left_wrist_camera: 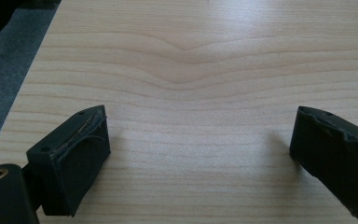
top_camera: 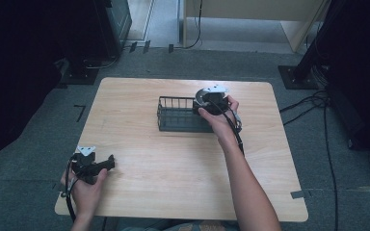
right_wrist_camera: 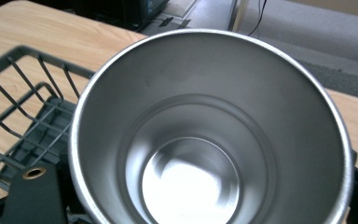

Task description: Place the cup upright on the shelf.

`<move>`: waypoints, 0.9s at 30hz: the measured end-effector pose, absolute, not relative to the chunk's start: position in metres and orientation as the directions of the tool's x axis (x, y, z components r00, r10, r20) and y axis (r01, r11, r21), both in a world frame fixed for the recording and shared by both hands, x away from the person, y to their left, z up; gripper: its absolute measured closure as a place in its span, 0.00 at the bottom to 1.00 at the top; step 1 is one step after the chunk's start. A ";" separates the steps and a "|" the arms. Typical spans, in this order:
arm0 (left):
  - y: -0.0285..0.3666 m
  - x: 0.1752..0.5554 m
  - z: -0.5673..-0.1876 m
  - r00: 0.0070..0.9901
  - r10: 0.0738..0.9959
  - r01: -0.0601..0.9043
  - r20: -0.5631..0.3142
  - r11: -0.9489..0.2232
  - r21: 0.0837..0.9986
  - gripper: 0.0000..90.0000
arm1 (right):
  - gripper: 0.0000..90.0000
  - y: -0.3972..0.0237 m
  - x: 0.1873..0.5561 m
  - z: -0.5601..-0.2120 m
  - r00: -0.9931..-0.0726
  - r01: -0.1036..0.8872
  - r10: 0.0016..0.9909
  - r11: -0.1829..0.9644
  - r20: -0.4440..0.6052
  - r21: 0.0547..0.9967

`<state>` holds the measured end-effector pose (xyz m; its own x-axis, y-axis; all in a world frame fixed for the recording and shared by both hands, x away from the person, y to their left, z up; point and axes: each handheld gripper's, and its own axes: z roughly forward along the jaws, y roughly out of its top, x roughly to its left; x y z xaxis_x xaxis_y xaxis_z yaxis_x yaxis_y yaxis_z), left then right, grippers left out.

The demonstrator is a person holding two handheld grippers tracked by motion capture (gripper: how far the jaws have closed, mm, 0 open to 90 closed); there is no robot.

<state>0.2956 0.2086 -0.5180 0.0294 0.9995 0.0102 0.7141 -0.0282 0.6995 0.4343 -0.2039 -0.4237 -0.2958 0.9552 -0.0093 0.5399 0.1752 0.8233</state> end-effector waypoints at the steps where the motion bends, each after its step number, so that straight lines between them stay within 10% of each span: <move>1: 0.209 0.296 -0.518 0.029 1.000 0.714 0.010 -0.028 0.699 0.06 | 0.20 -0.203 0.435 -0.426 -0.297 0.542 0.955 0.177 -0.010 0.821; 21: 0.209 0.296 -0.518 0.030 1.000 0.714 0.010 -0.028 0.700 0.06 | 0.19 -0.198 0.437 -0.445 -0.305 0.575 0.952 0.201 -0.020 0.793; 27: 0.208 0.296 -0.518 0.030 1.000 0.714 0.010 -0.028 0.700 0.06 | 0.04 -0.203 0.434 -0.441 -0.309 0.577 0.951 0.187 0.001 0.795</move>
